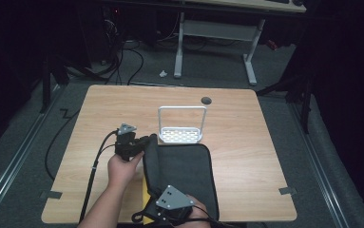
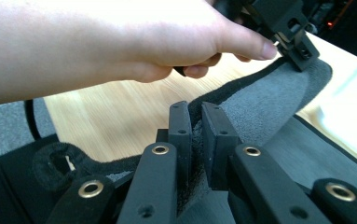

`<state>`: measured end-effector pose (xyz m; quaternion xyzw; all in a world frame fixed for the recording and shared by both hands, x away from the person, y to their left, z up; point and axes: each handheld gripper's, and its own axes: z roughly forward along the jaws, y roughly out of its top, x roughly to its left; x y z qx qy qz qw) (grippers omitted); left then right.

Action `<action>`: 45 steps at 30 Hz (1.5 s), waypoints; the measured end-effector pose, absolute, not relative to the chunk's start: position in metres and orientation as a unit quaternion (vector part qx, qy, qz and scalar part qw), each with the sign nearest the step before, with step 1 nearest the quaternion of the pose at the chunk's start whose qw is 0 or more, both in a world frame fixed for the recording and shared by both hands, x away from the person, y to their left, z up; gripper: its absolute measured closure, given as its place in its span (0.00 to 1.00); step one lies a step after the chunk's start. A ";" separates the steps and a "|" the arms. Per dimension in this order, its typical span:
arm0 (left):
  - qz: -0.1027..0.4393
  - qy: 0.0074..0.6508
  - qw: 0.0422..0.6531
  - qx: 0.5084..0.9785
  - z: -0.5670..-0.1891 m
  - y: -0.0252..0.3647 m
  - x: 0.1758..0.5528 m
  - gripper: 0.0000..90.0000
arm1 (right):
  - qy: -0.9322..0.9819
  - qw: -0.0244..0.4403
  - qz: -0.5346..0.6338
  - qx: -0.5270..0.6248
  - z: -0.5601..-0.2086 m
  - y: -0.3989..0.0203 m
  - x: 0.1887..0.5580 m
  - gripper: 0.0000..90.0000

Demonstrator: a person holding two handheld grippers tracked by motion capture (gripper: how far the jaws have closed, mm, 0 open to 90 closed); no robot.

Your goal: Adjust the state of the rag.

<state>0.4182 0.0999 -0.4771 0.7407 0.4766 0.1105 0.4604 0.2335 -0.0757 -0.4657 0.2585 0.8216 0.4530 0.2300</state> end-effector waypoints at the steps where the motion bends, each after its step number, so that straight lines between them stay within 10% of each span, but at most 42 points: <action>1: 0.111 0.476 0.459 0.742 -0.477 0.096 0.418 0.93 | 0.821 0.231 0.451 0.262 -0.466 -0.082 0.233 0.93; 45: 0.096 0.435 0.430 0.785 -0.495 -0.042 0.416 0.89 | 0.818 0.231 0.380 0.364 -0.504 -0.199 0.214 0.89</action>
